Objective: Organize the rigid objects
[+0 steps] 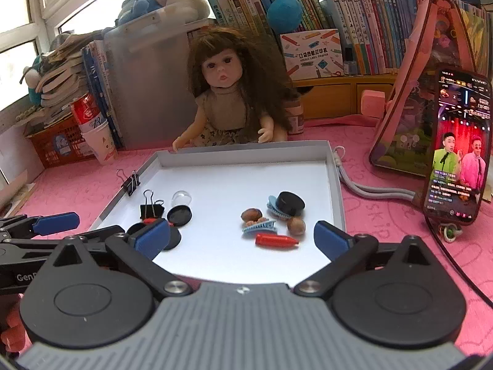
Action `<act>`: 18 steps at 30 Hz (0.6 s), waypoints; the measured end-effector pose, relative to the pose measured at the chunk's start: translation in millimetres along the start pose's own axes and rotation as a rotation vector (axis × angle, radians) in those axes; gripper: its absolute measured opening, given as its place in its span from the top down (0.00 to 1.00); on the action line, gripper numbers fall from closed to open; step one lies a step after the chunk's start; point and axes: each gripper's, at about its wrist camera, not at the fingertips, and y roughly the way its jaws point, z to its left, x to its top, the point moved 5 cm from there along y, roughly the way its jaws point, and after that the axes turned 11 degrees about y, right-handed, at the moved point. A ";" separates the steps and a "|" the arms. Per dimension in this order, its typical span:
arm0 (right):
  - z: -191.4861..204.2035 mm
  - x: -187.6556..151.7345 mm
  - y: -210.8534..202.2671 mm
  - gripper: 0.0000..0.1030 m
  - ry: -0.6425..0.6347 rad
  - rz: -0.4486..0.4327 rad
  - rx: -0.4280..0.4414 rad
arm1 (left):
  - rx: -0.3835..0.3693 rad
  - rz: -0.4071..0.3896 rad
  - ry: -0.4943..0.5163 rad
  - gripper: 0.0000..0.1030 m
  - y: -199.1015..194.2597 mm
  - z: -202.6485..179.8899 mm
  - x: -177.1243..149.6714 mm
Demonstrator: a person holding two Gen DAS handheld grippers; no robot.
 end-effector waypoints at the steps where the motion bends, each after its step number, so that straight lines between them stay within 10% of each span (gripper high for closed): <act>1: 0.7 -1.8 -1.7 0.00 -0.002 -0.002 0.003 | -0.001 0.002 -0.001 0.23 -1.8 0.3 -2.5; 18: 7.7 -45.3 -20.5 0.00 -0.107 -0.037 -0.049 | 0.030 -0.001 0.013 0.21 -24.5 -0.7 -51.9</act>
